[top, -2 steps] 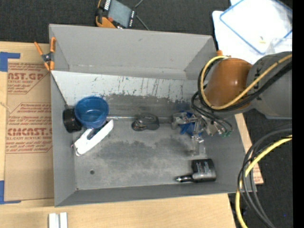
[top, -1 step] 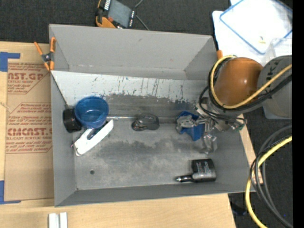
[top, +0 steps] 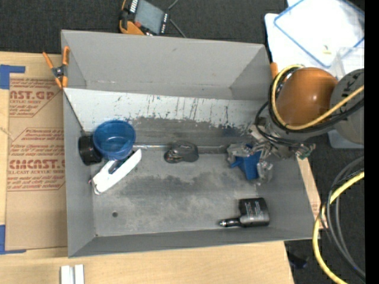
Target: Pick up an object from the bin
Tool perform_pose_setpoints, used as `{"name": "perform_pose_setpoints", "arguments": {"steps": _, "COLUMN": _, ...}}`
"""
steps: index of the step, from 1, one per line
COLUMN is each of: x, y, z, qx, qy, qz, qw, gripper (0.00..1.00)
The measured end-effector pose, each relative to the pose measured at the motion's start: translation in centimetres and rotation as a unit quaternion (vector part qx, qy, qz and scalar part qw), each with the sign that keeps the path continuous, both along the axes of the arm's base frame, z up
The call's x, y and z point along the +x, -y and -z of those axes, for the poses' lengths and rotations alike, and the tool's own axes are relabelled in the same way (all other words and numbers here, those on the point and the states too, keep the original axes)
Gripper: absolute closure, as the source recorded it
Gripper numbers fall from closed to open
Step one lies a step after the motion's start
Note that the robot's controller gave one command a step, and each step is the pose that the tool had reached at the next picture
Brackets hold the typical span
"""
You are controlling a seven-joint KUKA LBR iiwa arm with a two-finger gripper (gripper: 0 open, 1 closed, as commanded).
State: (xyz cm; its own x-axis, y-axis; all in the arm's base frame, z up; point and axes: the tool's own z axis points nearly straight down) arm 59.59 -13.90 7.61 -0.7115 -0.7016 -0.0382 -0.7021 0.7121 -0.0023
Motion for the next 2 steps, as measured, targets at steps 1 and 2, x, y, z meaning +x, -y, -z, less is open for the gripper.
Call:
{"name": "perform_pose_setpoints", "arguments": {"steps": 1, "x": 0.0, "y": 0.0, "z": 0.0, "qx": 0.000, "qy": 0.0000, "qz": 0.000, "qw": 1.0000, "gripper": 1.00}}
{"name": "perform_pose_setpoints", "arguments": {"steps": 2, "x": -0.6, "y": 0.1, "z": -1.9, "qx": -0.001, "qy": -0.0060, "qz": -0.001, "qw": 1.0000, "gripper": 1.00}}
